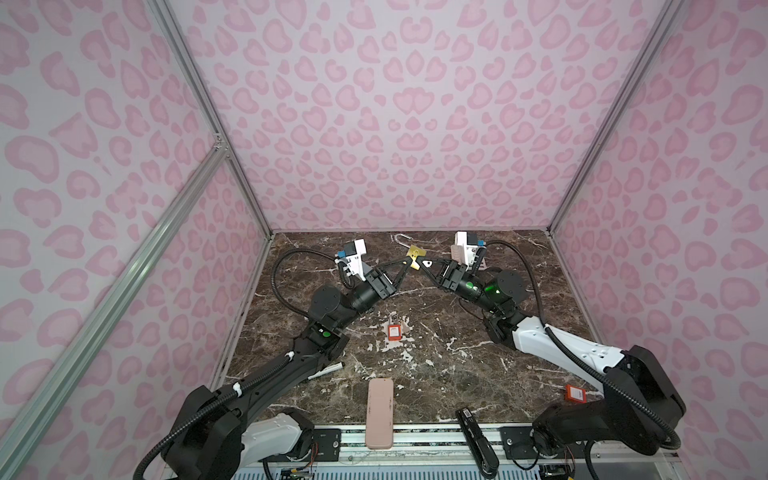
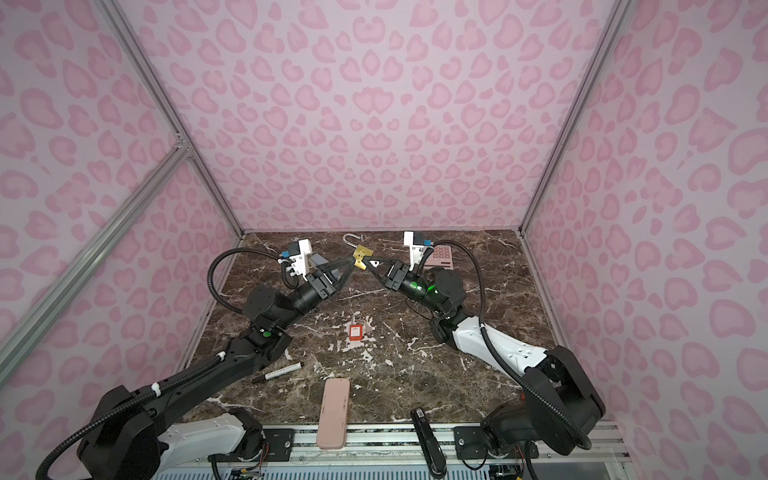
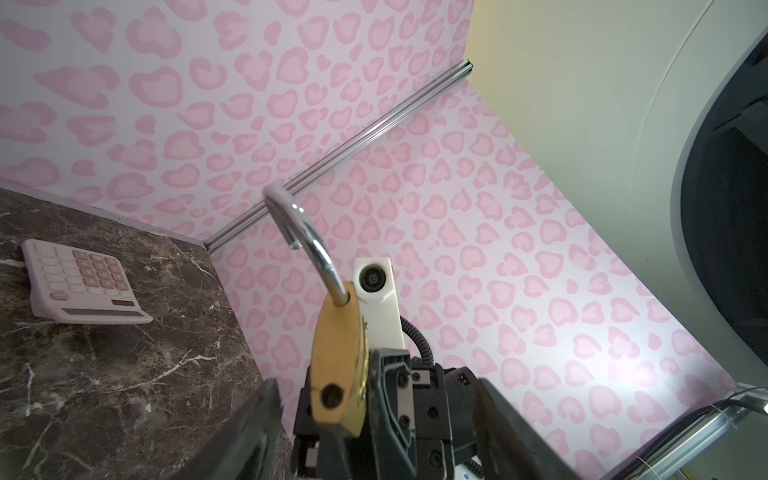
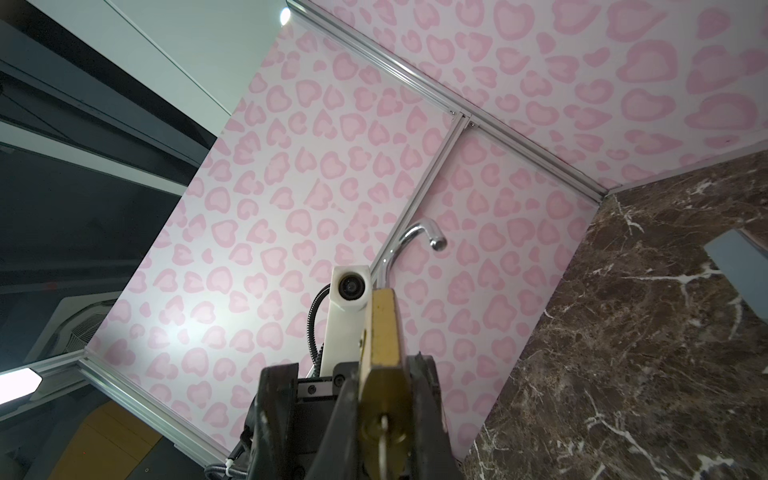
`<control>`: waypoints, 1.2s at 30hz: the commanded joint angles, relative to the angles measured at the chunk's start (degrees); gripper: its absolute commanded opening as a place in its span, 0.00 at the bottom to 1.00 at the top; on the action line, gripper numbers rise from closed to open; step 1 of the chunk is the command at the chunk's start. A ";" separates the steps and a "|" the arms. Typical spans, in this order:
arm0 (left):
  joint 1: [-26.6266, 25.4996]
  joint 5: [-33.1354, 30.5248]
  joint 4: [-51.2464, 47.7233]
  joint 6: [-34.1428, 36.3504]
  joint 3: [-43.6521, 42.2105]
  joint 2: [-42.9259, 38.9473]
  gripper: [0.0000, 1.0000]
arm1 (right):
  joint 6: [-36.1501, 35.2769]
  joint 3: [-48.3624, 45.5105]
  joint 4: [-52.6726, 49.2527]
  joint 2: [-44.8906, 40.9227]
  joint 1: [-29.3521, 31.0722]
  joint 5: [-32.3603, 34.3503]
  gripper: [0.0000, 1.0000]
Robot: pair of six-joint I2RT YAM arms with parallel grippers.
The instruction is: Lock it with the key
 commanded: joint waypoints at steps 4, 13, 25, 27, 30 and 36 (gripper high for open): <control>2.25 -0.63 -6.33 3.67 -2.54 -6.26 0.76 | -10.49 -0.16 -11.23 -3.83 -0.42 -3.68 0.00; 6.04 11.40 -14.15 4.51 2.63 -4.40 0.77 | -33.81 3.21 -41.35 -10.49 1.38 -2.02 0.00; 5.96 13.60 -13.27 2.34 2.75 0.03 0.76 | -35.03 3.17 -39.94 -10.96 2.32 -5.74 0.00; 5.96 13.94 -12.72 1.75 2.29 0.68 0.76 | -34.23 2.86 -38.31 -11.27 2.34 -6.47 0.00; 5.95 14.44 -12.45 1.37 1.99 1.54 0.75 | -34.21 2.87 -38.32 -11.80 2.22 -6.97 0.00; 5.94 14.73 -12.70 1.45 1.70 1.35 0.73 | -33.08 2.44 -36.98 -12.05 1.36 -7.47 0.00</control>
